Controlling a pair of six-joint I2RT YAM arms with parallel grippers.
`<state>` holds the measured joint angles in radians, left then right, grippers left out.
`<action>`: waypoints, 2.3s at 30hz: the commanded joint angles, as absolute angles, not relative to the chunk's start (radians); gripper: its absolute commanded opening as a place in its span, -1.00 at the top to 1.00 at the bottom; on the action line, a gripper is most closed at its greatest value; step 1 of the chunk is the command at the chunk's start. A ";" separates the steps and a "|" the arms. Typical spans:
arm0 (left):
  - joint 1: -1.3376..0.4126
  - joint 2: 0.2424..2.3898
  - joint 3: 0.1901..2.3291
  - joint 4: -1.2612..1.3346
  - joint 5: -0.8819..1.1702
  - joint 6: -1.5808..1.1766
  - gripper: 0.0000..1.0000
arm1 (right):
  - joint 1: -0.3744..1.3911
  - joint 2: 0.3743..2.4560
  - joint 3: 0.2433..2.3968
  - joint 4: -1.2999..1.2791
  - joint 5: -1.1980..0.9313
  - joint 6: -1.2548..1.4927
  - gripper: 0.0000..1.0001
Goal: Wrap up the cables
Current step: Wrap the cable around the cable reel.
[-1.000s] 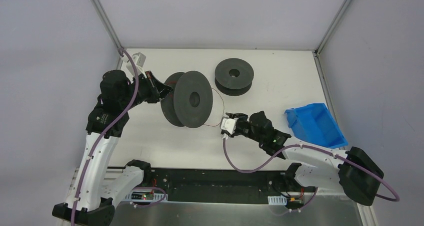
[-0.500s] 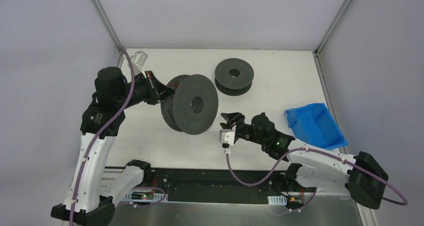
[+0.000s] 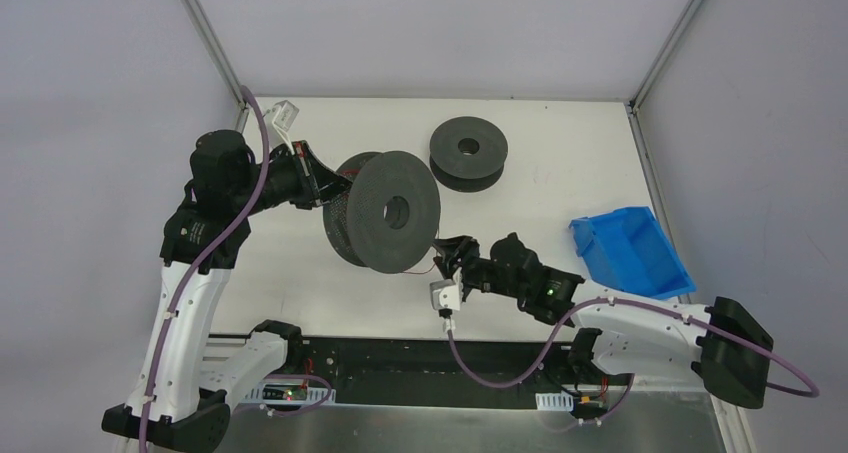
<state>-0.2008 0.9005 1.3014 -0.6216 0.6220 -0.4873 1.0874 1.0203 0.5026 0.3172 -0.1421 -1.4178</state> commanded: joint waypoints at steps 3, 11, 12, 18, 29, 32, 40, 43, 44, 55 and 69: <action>-0.192 0.901 1.362 -0.560 0.679 -0.544 1.00 | 1.094 1.098 0.575 0.360 -0.127 -1.459 0.33; -0.192 0.906 1.364 -0.558 0.678 -0.552 1.00 | 1.097 1.142 0.599 0.382 -0.169 -1.442 0.44; -0.192 0.907 1.363 -0.559 0.675 -0.552 1.00 | 1.096 1.143 0.602 0.373 -0.171 -1.437 0.47; -0.192 0.919 1.375 -0.558 0.669 -0.561 1.00 | 1.096 1.166 0.608 0.330 -0.166 -1.422 0.27; -0.190 0.927 1.358 -0.558 0.619 -0.555 1.00 | 1.101 1.153 0.612 0.346 -0.188 -1.328 1.00; -0.192 0.922 1.322 -0.540 0.541 -0.578 1.00 | 1.113 1.124 0.630 0.356 -0.249 -1.173 1.00; -0.191 0.891 1.156 -0.385 0.401 -0.687 1.00 | 1.167 1.187 0.626 0.687 -0.201 -0.723 1.00; -0.192 0.872 1.089 -0.319 0.355 -0.719 1.00 | 1.206 1.245 0.670 0.759 -0.041 -0.602 1.00; -0.193 0.863 1.063 -0.296 0.330 -0.726 1.00 | 1.216 1.264 0.690 0.773 0.008 -0.562 1.00; -0.193 0.835 0.908 -0.205 0.205 -0.837 1.00 | 1.298 1.541 0.888 0.901 0.422 -0.236 1.00; -0.193 0.823 0.803 -0.143 0.218 -0.907 1.00 | 1.294 1.710 1.092 0.734 0.672 -0.080 1.00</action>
<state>-0.1944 0.8547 0.8158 -0.2569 0.1551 -0.8555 1.3090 1.6855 0.9909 0.7986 0.5877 -0.1452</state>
